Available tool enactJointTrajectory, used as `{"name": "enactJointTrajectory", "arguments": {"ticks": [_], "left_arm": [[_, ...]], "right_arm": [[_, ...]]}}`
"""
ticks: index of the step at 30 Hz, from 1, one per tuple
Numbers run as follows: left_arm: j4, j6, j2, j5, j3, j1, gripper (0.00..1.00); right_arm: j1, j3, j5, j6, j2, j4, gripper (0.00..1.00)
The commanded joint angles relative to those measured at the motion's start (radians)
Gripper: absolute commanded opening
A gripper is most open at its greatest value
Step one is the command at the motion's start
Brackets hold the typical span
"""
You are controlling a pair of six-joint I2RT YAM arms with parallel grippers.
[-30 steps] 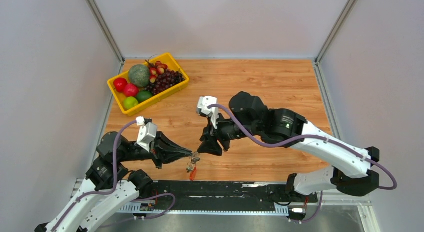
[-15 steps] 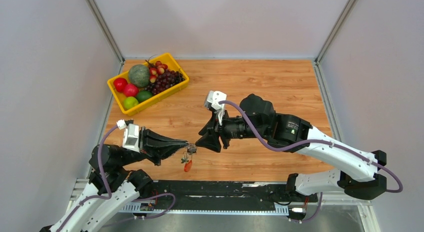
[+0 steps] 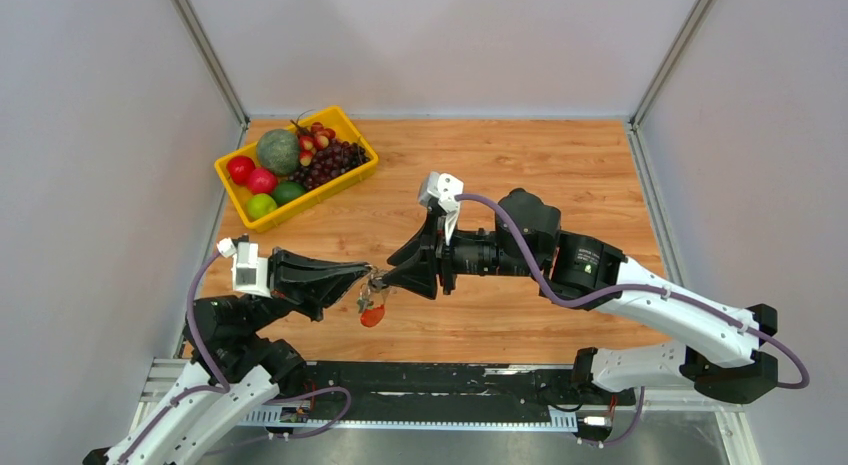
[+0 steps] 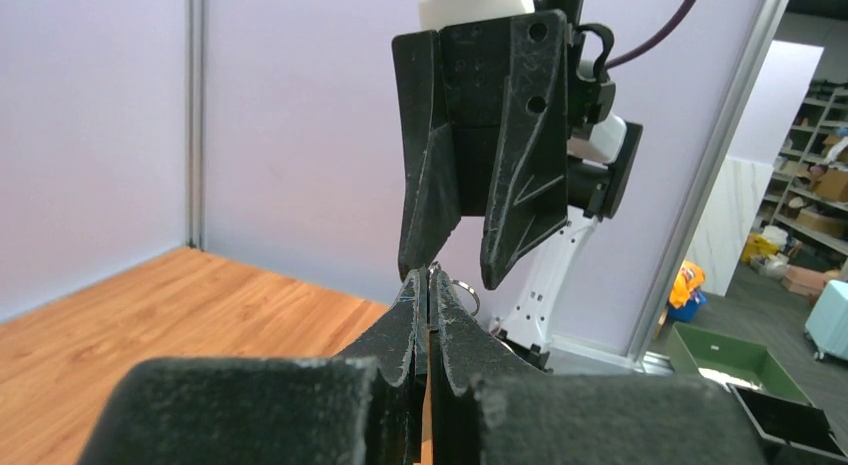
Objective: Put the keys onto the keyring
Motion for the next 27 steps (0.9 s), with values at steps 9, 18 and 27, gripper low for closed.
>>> {"name": "enactJointTrajectory", "arguments": {"ticks": [9, 18, 27], "left_arm": [[0.263, -0.124, 0.01, -0.076, -0.066, -0.003, 0.0], [0.365, -0.177, 0.006, -0.131, -0.113, -0.003, 0.0], [0.41, -0.191, 0.016, -0.149, -0.119, -0.003, 0.0]], "right_arm": [[0.011, -0.008, 0.002, -0.014, -0.026, 0.186, 0.31], [0.013, 0.008, 0.009, -0.022, 0.004, 0.203, 0.19], [0.02, 0.01, 0.011, -0.02, 0.034, 0.216, 0.2]]}}
